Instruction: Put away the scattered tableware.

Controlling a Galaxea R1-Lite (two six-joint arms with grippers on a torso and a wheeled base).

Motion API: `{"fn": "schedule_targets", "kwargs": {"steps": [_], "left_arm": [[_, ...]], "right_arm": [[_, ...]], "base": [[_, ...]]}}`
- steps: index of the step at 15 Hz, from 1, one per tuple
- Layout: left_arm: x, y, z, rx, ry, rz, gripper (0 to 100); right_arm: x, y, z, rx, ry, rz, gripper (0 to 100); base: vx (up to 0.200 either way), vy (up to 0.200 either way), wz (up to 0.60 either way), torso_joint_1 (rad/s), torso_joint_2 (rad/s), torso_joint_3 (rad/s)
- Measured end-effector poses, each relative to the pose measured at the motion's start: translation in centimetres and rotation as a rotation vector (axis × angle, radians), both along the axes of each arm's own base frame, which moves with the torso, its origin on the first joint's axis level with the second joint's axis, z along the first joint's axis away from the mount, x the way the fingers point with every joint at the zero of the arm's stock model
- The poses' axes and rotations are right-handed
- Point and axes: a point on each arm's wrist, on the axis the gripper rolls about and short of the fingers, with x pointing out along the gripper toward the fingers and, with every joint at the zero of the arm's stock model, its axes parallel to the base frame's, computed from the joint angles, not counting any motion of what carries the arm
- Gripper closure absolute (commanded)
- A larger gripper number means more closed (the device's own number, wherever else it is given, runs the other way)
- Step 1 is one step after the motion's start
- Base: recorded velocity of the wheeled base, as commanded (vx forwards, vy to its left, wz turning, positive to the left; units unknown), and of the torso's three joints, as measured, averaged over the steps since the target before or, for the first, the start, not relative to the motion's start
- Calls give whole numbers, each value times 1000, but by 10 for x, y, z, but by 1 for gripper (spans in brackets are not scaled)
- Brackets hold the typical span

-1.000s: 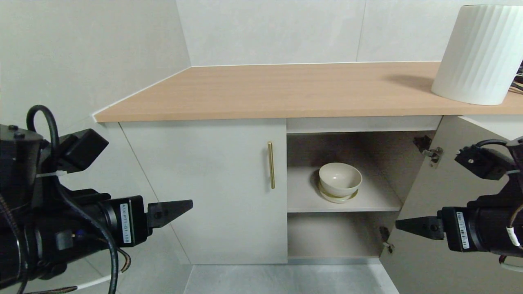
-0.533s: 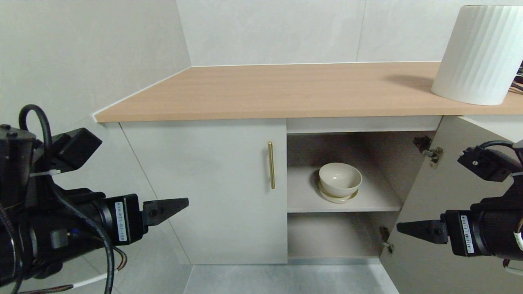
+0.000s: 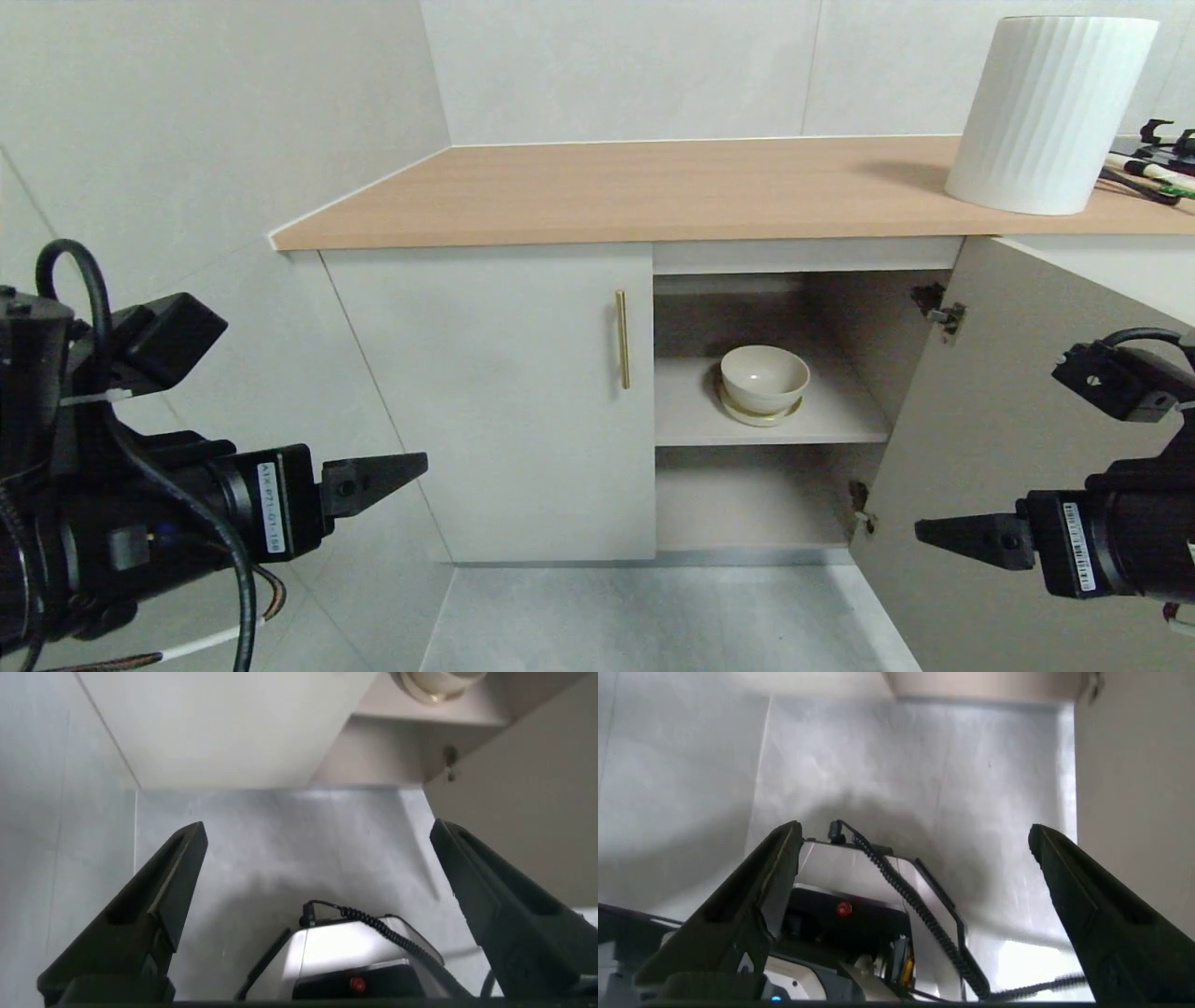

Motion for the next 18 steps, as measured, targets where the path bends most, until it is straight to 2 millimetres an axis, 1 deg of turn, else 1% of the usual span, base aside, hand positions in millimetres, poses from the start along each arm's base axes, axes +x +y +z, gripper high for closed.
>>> {"fn": "schedule_targets", "kwargs": {"steps": [5, 17, 18], "left_arm": [[-1, 0, -2, 7, 4, -5, 0], [-3, 1, -6, 53, 2, -28, 0], [-3, 1, -6, 53, 1, -28, 0]], "right_arm": [[-2, -1, -2, -30, 4, 18, 0], [-4, -4, -7, -72, 20, 21, 0], [-5, -4, -8, -85, 15, 8, 0]], "base": [[-200, 0, 0, 2, 5, 0], [0, 0, 0, 0, 0, 0], [0, -200, 0, 2, -2, 7]]}}
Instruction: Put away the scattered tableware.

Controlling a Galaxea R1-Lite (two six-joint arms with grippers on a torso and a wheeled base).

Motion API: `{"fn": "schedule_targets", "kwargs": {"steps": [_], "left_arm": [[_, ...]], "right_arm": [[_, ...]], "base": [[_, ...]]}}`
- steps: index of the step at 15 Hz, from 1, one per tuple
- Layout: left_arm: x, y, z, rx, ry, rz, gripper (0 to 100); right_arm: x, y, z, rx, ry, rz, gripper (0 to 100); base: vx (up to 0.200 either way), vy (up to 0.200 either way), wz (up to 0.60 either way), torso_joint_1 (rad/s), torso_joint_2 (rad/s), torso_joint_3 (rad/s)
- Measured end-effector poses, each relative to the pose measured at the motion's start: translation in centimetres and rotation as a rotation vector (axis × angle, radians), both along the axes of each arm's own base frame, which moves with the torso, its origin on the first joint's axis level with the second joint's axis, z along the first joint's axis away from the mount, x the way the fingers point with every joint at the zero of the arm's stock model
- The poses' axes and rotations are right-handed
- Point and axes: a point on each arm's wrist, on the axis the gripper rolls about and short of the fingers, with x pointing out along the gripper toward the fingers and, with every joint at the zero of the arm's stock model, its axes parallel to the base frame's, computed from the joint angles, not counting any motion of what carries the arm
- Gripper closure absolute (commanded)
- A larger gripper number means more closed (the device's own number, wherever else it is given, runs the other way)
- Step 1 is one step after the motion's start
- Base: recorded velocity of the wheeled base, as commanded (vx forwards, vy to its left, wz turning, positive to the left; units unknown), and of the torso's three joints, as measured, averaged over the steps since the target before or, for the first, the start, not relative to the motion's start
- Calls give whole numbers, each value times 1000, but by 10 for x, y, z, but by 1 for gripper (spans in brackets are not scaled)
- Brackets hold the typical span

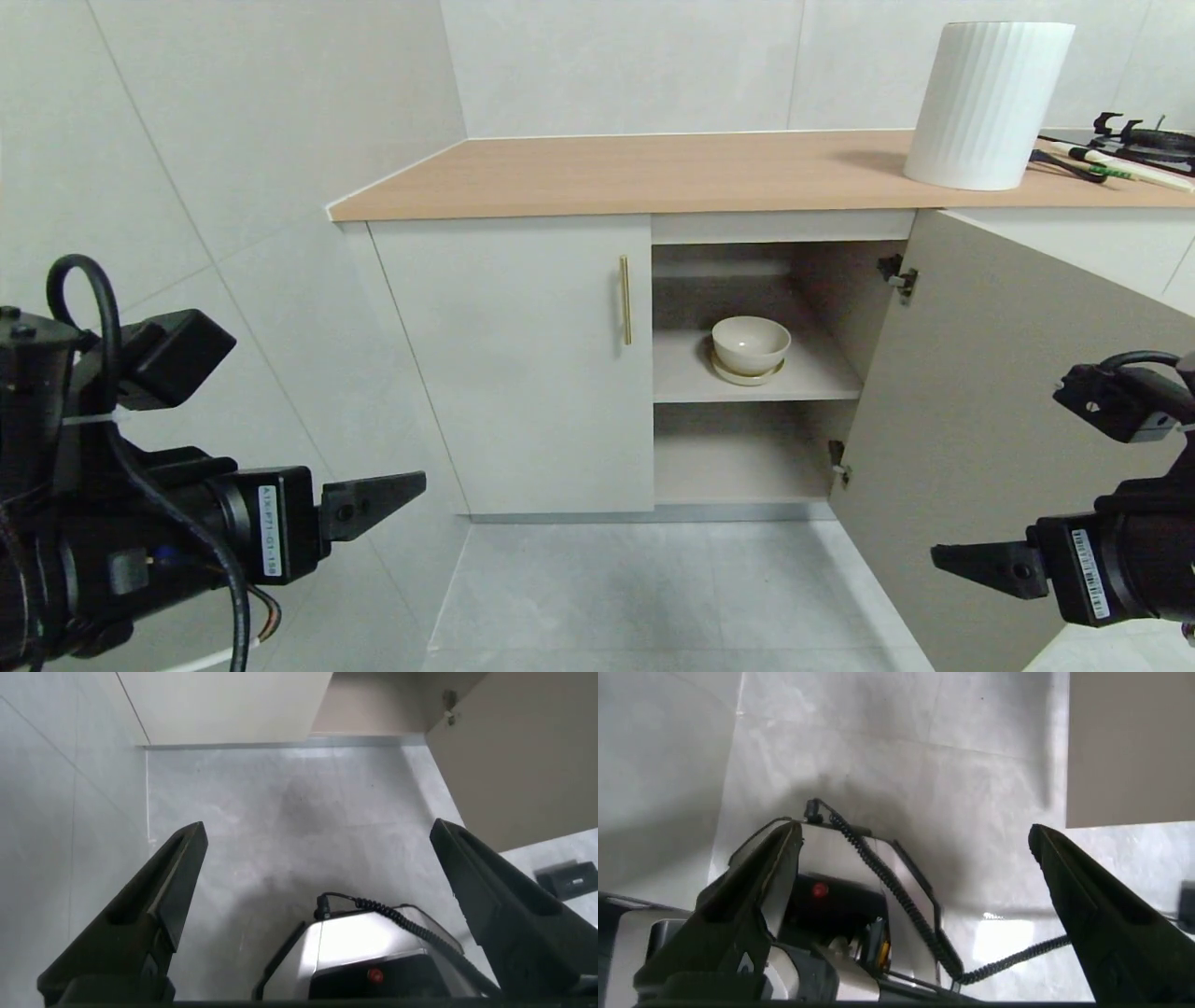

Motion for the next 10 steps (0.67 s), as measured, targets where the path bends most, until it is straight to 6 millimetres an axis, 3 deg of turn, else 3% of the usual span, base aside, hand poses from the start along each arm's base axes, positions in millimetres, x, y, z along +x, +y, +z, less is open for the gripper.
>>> {"fn": "schedule_targets", "kwargs": {"steps": [10], "left_arm": [[0, 0, 0, -3, 1, -3, 0]], "right_arm": [[-13, -14, -6, -152, 91, 8, 0]], "base": [[0, -200, 0, 1, 2, 1]]}}
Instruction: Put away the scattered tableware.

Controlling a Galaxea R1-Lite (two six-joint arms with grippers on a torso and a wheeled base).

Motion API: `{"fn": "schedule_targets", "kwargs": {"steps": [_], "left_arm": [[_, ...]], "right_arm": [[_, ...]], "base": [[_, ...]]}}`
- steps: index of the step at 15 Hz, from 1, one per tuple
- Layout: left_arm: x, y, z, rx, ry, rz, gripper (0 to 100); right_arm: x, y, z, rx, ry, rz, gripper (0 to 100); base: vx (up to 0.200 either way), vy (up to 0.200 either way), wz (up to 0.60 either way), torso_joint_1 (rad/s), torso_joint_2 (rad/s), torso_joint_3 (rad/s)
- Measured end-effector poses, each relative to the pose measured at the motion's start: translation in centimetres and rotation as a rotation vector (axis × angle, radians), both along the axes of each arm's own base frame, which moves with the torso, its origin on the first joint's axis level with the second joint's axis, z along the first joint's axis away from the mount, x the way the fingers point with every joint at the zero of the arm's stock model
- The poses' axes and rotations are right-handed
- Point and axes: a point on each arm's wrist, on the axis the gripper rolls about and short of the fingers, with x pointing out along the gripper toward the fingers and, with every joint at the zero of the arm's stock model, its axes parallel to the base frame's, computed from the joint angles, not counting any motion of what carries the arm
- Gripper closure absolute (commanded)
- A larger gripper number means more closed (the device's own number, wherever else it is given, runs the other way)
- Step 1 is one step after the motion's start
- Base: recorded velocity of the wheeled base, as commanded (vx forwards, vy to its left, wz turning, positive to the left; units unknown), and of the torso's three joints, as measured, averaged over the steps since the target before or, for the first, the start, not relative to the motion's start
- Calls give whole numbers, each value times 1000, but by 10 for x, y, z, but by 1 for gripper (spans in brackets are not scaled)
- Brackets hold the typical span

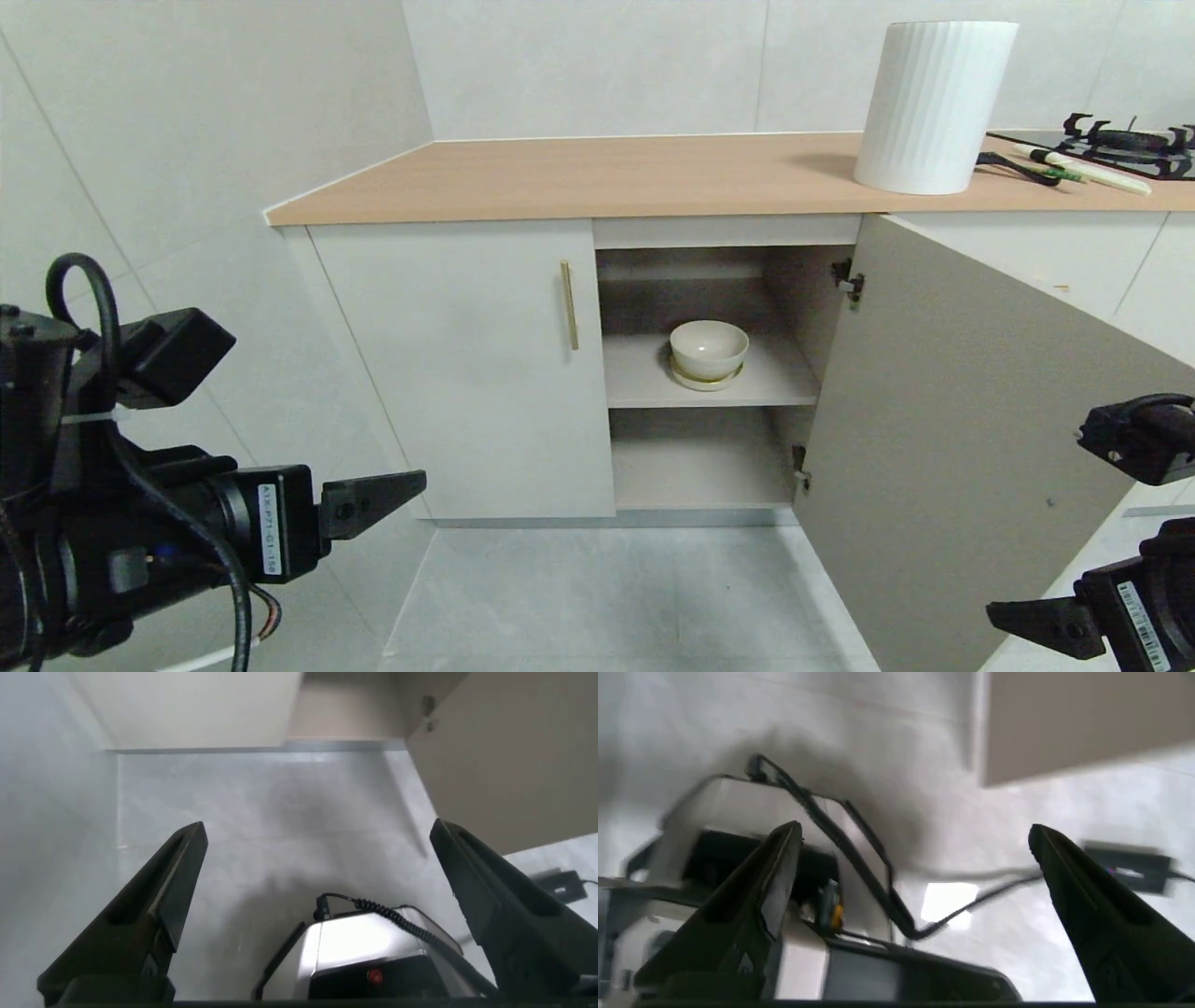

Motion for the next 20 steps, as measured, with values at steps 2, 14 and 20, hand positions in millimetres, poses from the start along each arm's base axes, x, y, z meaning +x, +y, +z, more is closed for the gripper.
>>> {"fn": "schedule_targets", "kwargs": {"steps": [2, 14, 20], "left_arm": [[0, 0, 0, 0, 1, 0, 0], [1, 0, -1, 2, 5, 0, 0], [1, -1, -1, 2, 6, -2, 0]], "right_arm": [[2, -3, -1, -13, 7, -21, 0], [24, -33, -5, -191, -23, -258, 0], [52, -50, 5, -159, -149, -430, 0]], "base": [[0, -200, 0, 5, 2, 2], [0, -33, 0, 0, 0, 1], [0, 0, 0, 0, 0, 0]]}}
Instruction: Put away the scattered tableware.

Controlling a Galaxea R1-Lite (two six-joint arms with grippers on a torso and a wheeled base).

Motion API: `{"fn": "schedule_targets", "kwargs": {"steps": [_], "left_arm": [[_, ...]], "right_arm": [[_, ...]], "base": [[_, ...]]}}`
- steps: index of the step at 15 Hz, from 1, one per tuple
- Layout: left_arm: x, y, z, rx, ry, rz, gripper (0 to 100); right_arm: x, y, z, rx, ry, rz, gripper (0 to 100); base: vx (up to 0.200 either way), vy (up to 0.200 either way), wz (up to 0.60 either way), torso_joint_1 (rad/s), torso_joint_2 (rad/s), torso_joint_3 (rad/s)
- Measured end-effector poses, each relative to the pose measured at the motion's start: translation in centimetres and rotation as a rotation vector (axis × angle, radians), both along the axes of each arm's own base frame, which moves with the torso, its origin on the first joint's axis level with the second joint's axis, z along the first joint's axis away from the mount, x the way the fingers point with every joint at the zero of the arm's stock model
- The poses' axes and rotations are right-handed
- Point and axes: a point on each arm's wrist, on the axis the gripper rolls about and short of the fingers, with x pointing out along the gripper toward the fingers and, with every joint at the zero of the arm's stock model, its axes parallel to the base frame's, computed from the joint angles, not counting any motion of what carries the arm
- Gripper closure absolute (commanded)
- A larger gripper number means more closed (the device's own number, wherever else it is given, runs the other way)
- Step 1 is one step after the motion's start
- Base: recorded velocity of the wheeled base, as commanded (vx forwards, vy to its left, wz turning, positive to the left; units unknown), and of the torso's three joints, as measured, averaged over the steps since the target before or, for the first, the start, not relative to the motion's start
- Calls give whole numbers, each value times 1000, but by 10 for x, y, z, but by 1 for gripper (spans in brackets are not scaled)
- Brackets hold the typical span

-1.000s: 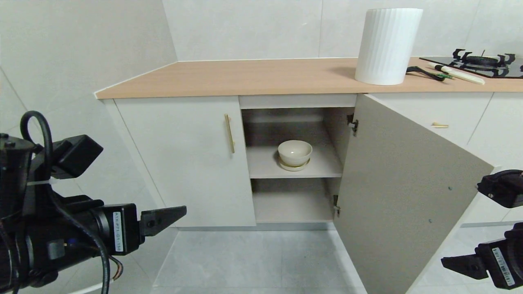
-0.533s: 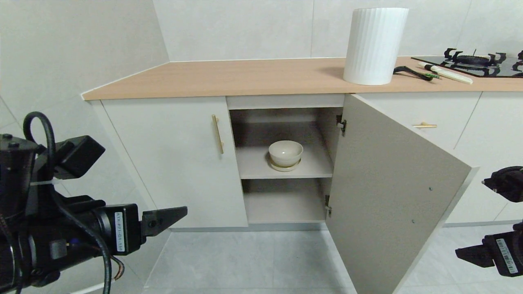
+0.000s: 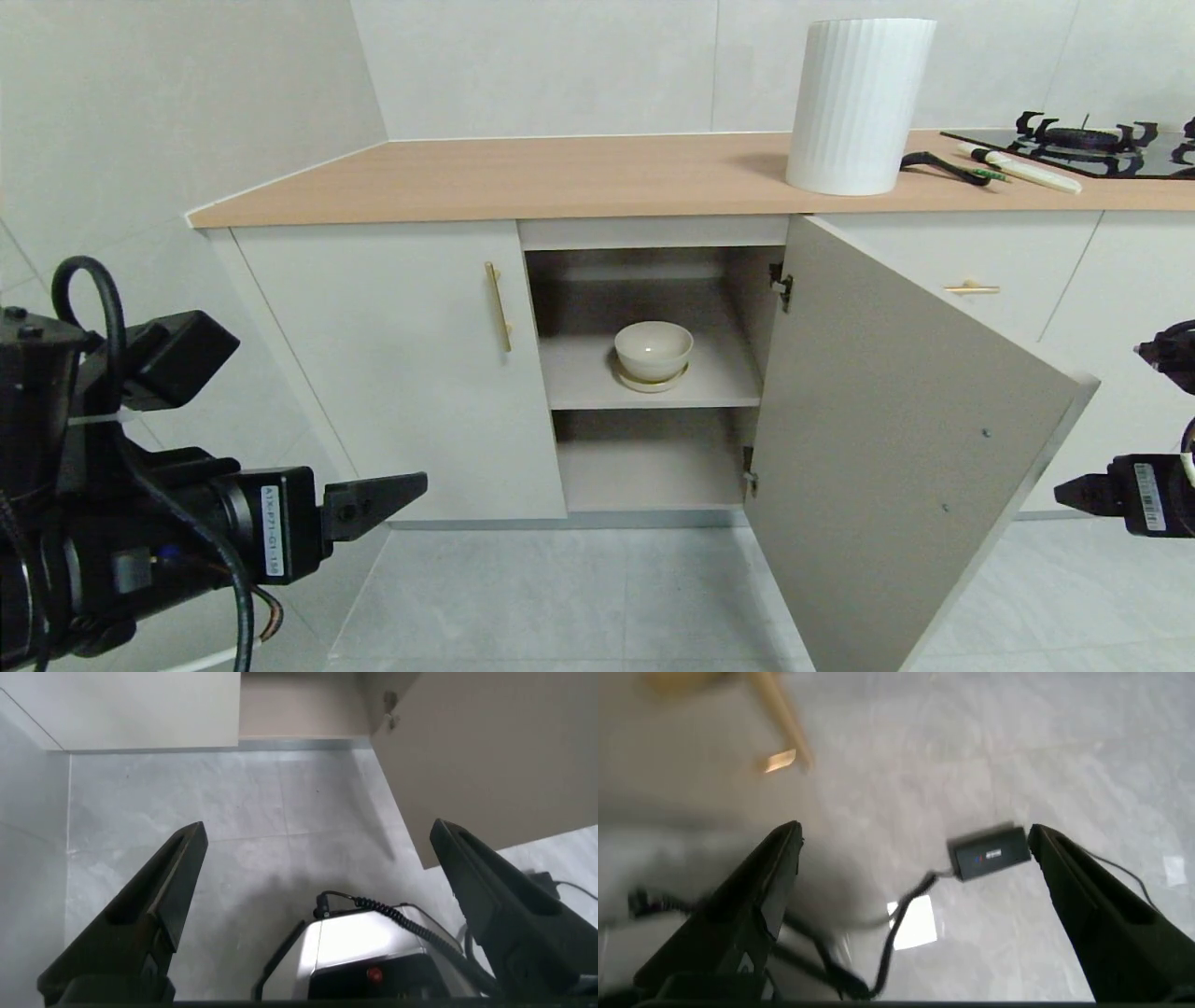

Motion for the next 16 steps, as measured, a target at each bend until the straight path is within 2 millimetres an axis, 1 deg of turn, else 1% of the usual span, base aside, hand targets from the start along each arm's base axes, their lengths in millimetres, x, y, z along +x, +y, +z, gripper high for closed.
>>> {"fn": "schedule_targets", "kwargs": {"steps": [2, 4, 7, 11, 14, 16], "left_arm": [[0, 0, 0, 0, 0, -1, 0], [-1, 0, 1, -11, 1, -14, 0], [-4, 1, 4, -41, 0, -49, 0], [-7, 2, 7, -56, -12, -56, 0], [-7, 3, 7, -61, -14, -52, 0], [-7, 3, 7, -63, -16, -50, 0]], "right_arm": [[13, -2, 2, 20, -68, -58, 0], [22, -2, -2, 37, -84, -83, 0], [30, -2, -6, 52, -88, -95, 0], [36, 1, -12, 66, -68, -98, 0], [38, 11, -16, 94, -60, -83, 0], [38, 23, -17, 128, -60, -52, 0]], "base": [[0, 0, 0, 0, 0, 0], [0, 0, 0, 0, 0, 0], [0, 0, 0, 0, 0, 0], [0, 0, 0, 0, 0, 0], [0, 0, 0, 0, 0, 0], [0, 0, 0, 0, 0, 0]]}}
